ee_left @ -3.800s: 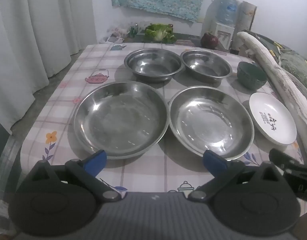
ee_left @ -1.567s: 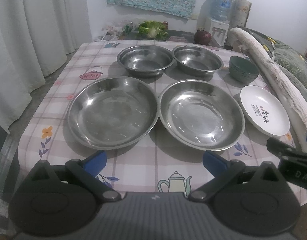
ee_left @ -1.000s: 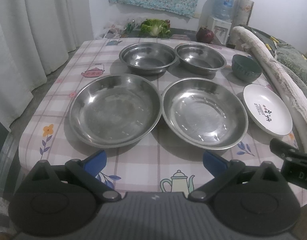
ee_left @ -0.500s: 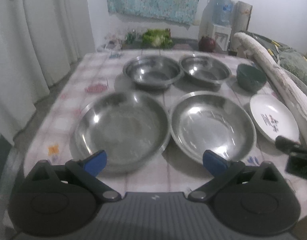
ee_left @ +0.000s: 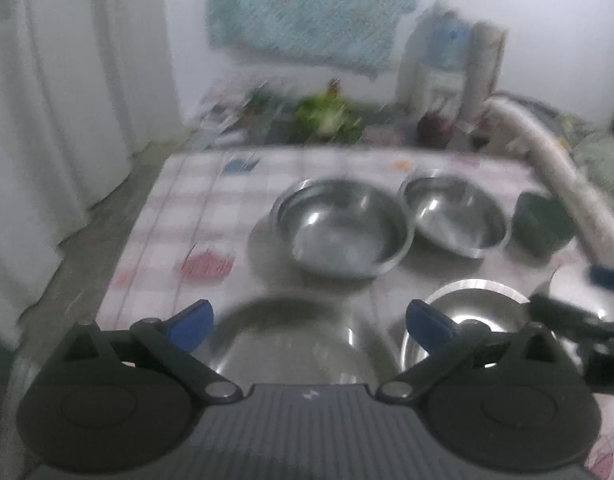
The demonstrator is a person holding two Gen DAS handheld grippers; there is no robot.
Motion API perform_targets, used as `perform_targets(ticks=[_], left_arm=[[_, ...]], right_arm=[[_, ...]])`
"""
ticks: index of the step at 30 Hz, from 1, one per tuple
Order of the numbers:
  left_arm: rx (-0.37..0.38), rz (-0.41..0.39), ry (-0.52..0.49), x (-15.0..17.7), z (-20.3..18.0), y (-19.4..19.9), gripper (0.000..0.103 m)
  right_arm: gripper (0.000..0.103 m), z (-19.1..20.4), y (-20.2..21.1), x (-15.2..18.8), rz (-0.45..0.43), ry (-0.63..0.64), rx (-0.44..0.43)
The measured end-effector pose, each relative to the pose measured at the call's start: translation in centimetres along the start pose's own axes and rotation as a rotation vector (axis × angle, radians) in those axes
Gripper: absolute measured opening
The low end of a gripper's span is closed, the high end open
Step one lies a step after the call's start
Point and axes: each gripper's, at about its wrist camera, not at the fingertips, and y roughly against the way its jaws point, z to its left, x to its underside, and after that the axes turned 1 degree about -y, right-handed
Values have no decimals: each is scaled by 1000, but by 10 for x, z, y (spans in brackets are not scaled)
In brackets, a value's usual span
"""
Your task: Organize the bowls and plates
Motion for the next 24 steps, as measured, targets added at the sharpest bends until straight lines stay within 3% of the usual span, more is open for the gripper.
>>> perform_targets(ticks=[4,9,12,14,17,18,22,24], left_arm=[[28,25,15,-22,14,-31,103],[-63,38,-16,-45,23,-78,102],[-108,55,-50,-56,26,-111,89],[-152,96,-69,-62,28,-134,71],[-174,147,-73,-65,32,-163,62],[-174,167,-62,-65,34,-171,61],[-98,186,28,-64,45,-177,38],[-78,192,41,-63,46,-175,31]], right_arm=[[101,-2,-47,-17,52,-101,-85],[94,3,-109,-26,119,-172,-131],[81,4,-143,-26,172,-219,-155],[70,4,-165,-24,216,-243,-151],[61,1,-188,-22,260,-271,-139],[59,2,-194,-21,269,-272,-137],[45,-1,-207,-22,288,-267,-132],[36,-4,-212,-23,294,-264,-137]])
